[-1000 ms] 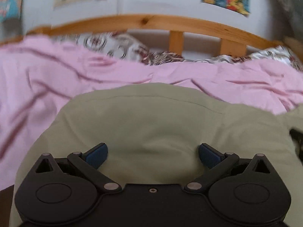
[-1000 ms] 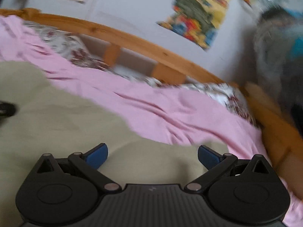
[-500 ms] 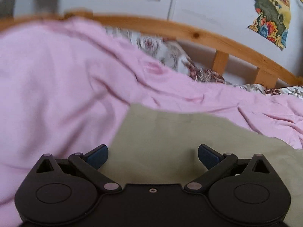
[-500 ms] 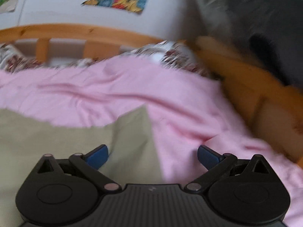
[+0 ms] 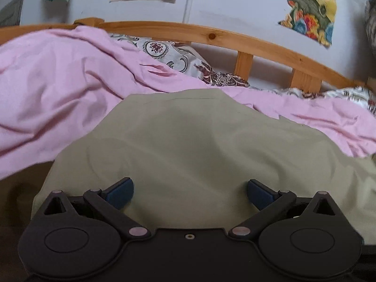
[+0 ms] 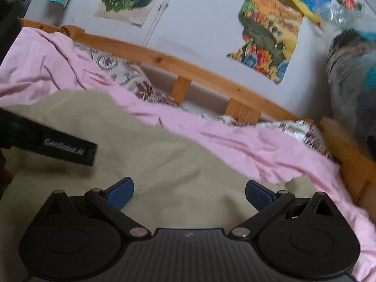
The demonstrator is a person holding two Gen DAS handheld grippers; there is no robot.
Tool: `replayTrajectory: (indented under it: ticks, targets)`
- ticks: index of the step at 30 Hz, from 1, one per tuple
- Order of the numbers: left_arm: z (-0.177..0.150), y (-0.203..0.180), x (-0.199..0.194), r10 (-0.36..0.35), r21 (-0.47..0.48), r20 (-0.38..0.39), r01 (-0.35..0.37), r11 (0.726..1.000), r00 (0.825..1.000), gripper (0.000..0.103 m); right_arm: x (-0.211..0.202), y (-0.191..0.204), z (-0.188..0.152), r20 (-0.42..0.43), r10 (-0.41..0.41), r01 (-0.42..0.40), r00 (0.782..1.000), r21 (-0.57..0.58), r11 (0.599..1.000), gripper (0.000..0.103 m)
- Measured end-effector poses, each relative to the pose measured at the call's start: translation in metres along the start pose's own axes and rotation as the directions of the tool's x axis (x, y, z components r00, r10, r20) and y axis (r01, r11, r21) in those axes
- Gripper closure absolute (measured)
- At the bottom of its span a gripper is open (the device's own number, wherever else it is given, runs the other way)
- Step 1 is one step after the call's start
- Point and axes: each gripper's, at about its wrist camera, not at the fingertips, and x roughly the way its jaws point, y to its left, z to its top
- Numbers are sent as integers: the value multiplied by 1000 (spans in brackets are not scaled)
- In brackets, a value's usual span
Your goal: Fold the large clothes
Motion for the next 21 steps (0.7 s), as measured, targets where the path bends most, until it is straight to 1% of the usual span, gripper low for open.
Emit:
replayTrajectory:
  ticks: [1,2,3,4,6,7,8,9,11,12,13,14,17,19,21]
  targets:
    - [-1,2,2,-6,-5,-3,6,1000,1000,1,2,-5,-2,-5,6,-5,1000,5,1000,1]
    - [-1,5,3,-15,-13,-10,15,1000,1000,1,3,-10,-6,-5,-40,40,999,4,999,1]
    - [-2,6,4,-20,-18,-14,19,1000,1000,1,6,-21,-10,-9,-64,64,998,19,998,1]
    - [0,8,6,-23,-18,-17,23,1000,1000,1,7,-36,-15,-32,-63,65,998,64,996,1]
    - [0,8,6,-28,-18,-18,27,999,999,1,10,-67,-26,-85,-118,129,989,137,982,1]
    - [0,7,7,-27,-17,-18,27,999,999,1,11,-81,-31,-106,-133,149,985,161,976,1]
    - [0,7,7,-26,-15,-19,25,1000,999,1,12,-90,-34,-129,-163,184,978,168,969,1]
    - [0,7,7,-25,-13,-19,25,1000,1000,1,15,-100,-37,-161,-217,243,963,161,957,1]
    - [0,7,7,-28,-14,-17,27,1000,999,1,20,-125,-45,-216,-270,309,939,175,935,1]
    - [0,7,7,-29,-16,-18,29,999,999,1,21,-136,-49,-236,-276,324,932,199,925,1]
    - [0,7,7,-31,-18,-17,30,999,999,1,22,-145,-52,-249,-290,342,924,196,919,1]
    - [0,8,7,-32,-20,-16,32,999,999,1,22,-150,-56,-249,-311,358,917,170,918,1]
    - [2,9,7,-41,-25,-16,41,999,999,1,25,-153,-62,-256,-317,362,913,155,919,1]
    - [7,14,0,-73,-36,-16,72,997,997,1,24,-150,-61,-256,-314,356,914,139,924,0]
    - [16,21,-17,-88,-36,22,88,995,996,1,14,-152,-58,-227,-288,330,930,178,927,0]
